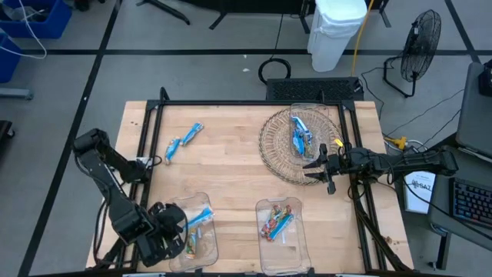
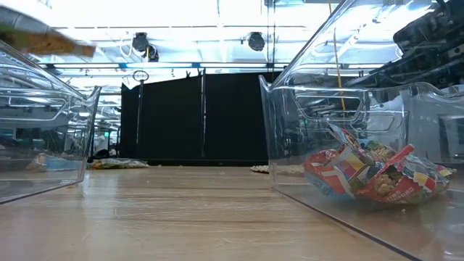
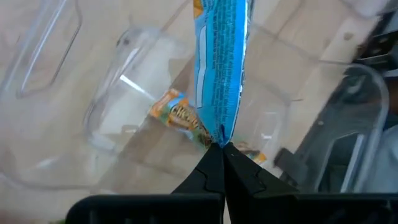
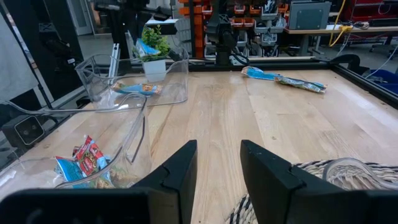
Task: Pick and place Granola Bars by type
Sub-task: Put the orange granola bar into the bottom left transparent bin
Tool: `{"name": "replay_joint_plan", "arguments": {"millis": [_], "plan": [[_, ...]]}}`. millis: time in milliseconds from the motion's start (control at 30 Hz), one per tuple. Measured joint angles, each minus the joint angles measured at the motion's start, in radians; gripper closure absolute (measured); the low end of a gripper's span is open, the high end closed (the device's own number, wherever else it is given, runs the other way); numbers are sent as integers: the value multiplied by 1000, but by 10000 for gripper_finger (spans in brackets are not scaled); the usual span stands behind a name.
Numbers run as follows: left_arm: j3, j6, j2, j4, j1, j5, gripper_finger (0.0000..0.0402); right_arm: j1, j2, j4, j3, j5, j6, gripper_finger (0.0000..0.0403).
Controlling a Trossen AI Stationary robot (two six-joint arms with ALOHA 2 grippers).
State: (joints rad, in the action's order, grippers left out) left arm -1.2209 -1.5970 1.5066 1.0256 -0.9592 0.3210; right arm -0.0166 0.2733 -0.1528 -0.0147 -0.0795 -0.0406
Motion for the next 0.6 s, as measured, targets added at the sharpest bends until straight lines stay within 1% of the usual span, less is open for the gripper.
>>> {"name": "replay_joint_plan", "arguments": {"millis": [200,400,600], "plan": [[0,-114,40,79,-20,-25,400,0,0,0,0,0,0,289],[0,-128,78,96,-22,-28,400,0,0,0,0,0,0,289],[0,-142,111,95,-18,-7,401,0,0,0,0,0,0,289]]}}
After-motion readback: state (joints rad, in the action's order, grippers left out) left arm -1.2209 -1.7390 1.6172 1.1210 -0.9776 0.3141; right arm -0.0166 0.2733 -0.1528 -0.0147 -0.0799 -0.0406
